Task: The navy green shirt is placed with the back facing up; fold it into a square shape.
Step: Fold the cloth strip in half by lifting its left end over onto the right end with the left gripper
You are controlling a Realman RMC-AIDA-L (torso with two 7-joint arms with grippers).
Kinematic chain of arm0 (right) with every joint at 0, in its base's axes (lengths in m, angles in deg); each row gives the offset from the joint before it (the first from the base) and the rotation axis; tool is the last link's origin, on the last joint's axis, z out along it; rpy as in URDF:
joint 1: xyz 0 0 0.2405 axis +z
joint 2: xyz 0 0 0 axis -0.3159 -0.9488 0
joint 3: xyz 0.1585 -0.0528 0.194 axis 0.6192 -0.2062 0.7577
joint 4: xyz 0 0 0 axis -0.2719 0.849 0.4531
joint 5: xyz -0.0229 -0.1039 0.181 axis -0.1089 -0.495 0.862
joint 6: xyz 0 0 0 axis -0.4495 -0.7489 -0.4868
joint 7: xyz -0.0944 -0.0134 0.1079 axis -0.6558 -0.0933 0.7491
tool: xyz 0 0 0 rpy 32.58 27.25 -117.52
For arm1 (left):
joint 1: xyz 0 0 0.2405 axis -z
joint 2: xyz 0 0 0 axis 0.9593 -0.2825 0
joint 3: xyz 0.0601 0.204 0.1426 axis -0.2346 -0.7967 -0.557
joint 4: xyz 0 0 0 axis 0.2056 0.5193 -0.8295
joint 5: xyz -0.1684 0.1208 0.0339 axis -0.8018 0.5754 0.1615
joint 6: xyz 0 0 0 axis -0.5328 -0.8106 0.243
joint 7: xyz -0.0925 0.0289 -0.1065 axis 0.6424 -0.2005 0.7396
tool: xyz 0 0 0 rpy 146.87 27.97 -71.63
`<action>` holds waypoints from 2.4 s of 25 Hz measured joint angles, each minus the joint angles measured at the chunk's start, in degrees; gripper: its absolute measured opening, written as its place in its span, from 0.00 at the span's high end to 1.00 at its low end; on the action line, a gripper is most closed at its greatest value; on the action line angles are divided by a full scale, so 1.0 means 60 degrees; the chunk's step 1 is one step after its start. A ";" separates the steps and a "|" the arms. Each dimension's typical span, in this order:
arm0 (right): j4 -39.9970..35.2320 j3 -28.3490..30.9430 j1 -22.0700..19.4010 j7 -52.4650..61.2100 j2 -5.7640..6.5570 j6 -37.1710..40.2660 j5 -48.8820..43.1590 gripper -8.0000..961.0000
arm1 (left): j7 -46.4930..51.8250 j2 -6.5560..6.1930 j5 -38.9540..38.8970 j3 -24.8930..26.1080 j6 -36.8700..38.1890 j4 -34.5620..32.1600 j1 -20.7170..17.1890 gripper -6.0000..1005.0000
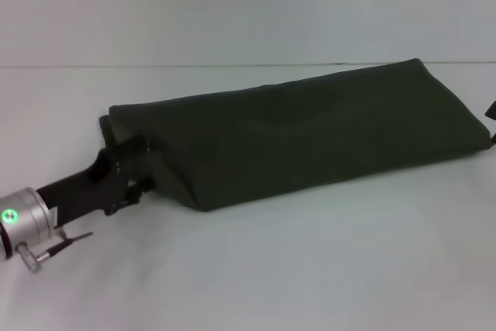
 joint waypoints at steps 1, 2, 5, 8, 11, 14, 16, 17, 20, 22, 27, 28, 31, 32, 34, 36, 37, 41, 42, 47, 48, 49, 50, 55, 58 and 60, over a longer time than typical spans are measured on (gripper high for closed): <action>0.0000 0.0000 0.0001 -0.0001 -0.0005 0.0001 -0.0001 0.11 | 0.0009 -0.0001 0.0017 -0.0057 -0.0136 0.0066 0.0002 0.12; -0.0001 0.0002 0.0000 -0.0002 -0.0008 0.0001 -0.0005 0.11 | 0.0035 -0.0011 0.0035 -0.0158 -0.0328 0.0178 0.0010 0.13; -0.0003 0.0002 0.0001 -0.0002 -0.0010 0.0002 -0.0005 0.11 | 0.0269 -0.0083 0.0046 -0.0627 -0.0773 0.0348 0.0051 0.13; -0.0004 0.0002 0.0004 -0.0001 0.0002 0.0015 0.0001 0.11 | 0.0543 -0.0124 0.0014 -0.1015 -0.0980 0.0329 0.0074 0.13; -0.0004 0.0002 0.0005 -0.0002 -0.0005 0.0017 0.0000 0.11 | 0.0517 -0.0097 0.0011 -0.0993 -0.1031 0.0175 0.0153 0.13; -0.0004 0.0001 0.0005 0.0000 -0.0014 0.0019 -0.0001 0.11 | 0.0508 -0.0027 -0.0040 -0.0924 -0.1046 -0.0018 0.0177 0.14; -0.0004 0.0001 0.0005 0.0012 -0.0014 0.0023 0.0004 0.11 | 0.0437 0.0046 -0.0083 -0.0820 -0.1026 -0.0135 0.0156 0.14; -0.0004 0.0001 0.0004 0.0025 -0.0015 0.0027 0.0005 0.11 | 0.0383 0.0090 -0.0111 -0.0762 -0.0999 -0.0214 0.0128 0.14; 0.0001 0.0012 -0.0005 0.0064 -0.0007 0.0033 0.0005 0.11 | 0.0256 0.0162 -0.0174 -0.0676 -0.0953 -0.0357 0.0061 0.14; 0.0008 0.0063 -0.0008 0.0068 -0.0002 0.0034 0.0005 0.11 | 0.0257 0.0154 -0.0167 -0.0677 -0.0947 -0.0369 0.0052 0.14; 0.0012 0.0136 -0.0005 0.0071 -0.0013 0.0039 0.0005 0.11 | 0.0291 0.0087 -0.0135 -0.0693 -0.0930 -0.0369 0.0051 0.36; 0.0012 0.0135 0.0001 0.0072 -0.0016 0.0039 0.0005 0.11 | 0.0282 0.0084 -0.0130 -0.0712 -0.0925 -0.0369 0.0051 0.40; 0.0012 0.0141 0.0021 0.0074 -0.0015 0.0035 0.0004 0.11 | 0.0208 0.0058 -0.0095 -0.0772 -0.0881 -0.0392 0.0079 0.55; 0.0012 0.0148 0.0025 0.0075 -0.0015 0.0036 0.0003 0.11 | 0.0168 0.0031 -0.0086 -0.0785 -0.0846 -0.0401 0.0102 0.60; 0.0012 0.0158 0.0032 0.0082 -0.0014 0.0041 0.0001 0.11 | 0.0085 -0.0033 -0.0080 -0.0798 -0.0767 -0.0411 0.0130 0.66; 0.0012 0.0166 0.0033 0.0089 -0.0012 0.0042 0.0000 0.11 | 0.0014 -0.0122 -0.0069 -0.0816 -0.0700 -0.0484 0.0153 0.73; 0.0013 0.0176 0.0033 0.0089 -0.0012 0.0042 0.0000 0.11 | -0.0014 -0.0159 -0.0055 -0.0851 -0.0676 -0.0538 0.0161 0.77; 0.0051 0.0336 0.0051 0.0094 -0.0009 0.0028 -0.0001 0.11 | -0.0121 -0.0534 0.0192 -0.1257 -0.0692 -0.1032 0.0172 0.87; 0.0053 0.0368 0.0058 0.0094 -0.0005 0.0019 -0.0001 0.11 | -0.0138 -0.0628 0.0281 -0.1292 -0.0737 -0.1139 0.0176 0.90; 0.0071 0.0382 0.0075 0.0101 0.0099 -0.0061 -0.0042 0.11 | -0.0200 -0.1006 0.0748 -0.1200 -0.1343 -0.1495 0.0036 0.92; 0.0071 0.0383 0.0075 0.0124 0.0129 -0.0067 -0.0043 0.11 | -0.0200 -0.1051 0.0789 -0.1144 -0.1498 -0.1517 -0.0022 0.92; 0.0071 0.0383 0.0067 0.0166 0.0166 -0.0074 -0.0038 0.11 | -0.0204 -0.1078 0.0791 -0.1090 -0.1618 -0.1532 -0.0077 0.92; 0.0071 0.0392 0.0054 0.0207 0.0193 -0.0083 -0.0029 0.11 | -0.0208 -0.1102 0.0795 -0.1001 -0.1774 -0.1559 -0.0171 0.92; 0.0071 0.0534 0.0015 0.0268 0.0252 -0.0327 -0.0009 0.11 | -0.0269 -0.1059 0.0798 -0.0558 -0.2764 -0.1770 -0.0649 0.92; 0.0091 0.0543 0.0007 0.0284 0.0260 -0.0464 -0.0048 0.11 | -0.0350 -0.1054 0.0798 -0.0458 -0.2887 -0.1843 -0.0773 0.92; 0.0093 0.0545 0.0006 0.0290 0.0258 -0.0456 -0.0049 0.11 | -0.0444 -0.1045 0.0797 -0.0450 -0.2841 -0.1899 -0.0804 0.92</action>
